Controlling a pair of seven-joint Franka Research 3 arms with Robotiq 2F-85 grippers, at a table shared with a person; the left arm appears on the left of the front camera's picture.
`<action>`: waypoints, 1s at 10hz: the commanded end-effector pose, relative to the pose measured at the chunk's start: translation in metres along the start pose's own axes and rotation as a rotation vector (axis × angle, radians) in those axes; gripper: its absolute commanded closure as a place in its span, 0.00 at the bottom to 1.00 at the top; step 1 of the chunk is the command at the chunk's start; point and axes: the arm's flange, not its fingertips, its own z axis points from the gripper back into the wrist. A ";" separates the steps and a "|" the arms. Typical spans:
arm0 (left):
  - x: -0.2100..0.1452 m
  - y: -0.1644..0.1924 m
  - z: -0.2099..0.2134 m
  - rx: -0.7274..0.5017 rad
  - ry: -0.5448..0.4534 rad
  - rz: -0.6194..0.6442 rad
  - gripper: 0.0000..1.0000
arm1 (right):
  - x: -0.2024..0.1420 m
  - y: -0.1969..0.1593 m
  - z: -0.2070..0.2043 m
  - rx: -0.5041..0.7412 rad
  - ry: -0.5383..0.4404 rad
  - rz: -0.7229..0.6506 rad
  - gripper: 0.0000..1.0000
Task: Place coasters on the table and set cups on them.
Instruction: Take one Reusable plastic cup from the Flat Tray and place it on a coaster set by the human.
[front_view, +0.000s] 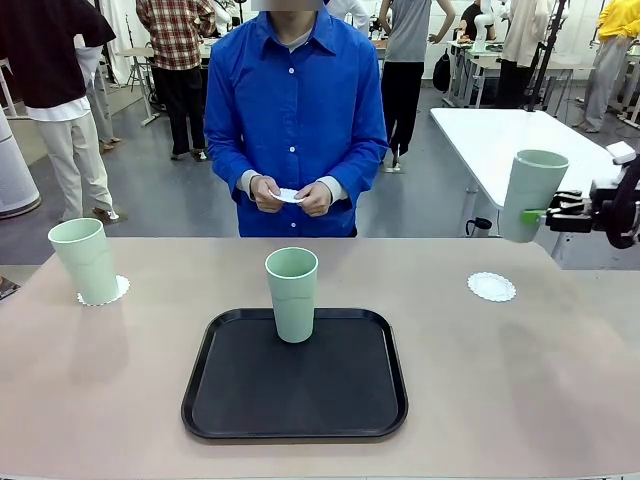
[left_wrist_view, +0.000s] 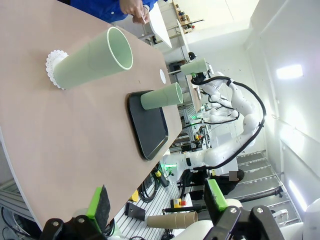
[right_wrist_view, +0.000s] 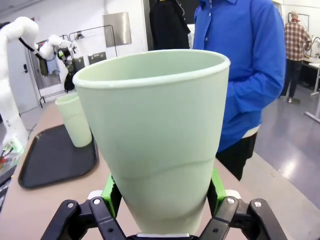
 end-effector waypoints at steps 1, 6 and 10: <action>-0.002 -0.002 0.001 -0.006 0.005 -0.006 0.00 | -0.014 -0.011 -0.011 0.020 0.034 0.007 0.17; -0.002 -0.002 0.001 -0.006 0.005 -0.006 0.00 | -0.037 -0.007 -0.017 0.027 0.027 -0.040 0.17; -0.002 -0.002 0.001 -0.006 0.005 -0.006 0.00 | -0.037 -0.007 -0.017 0.027 0.027 -0.040 0.17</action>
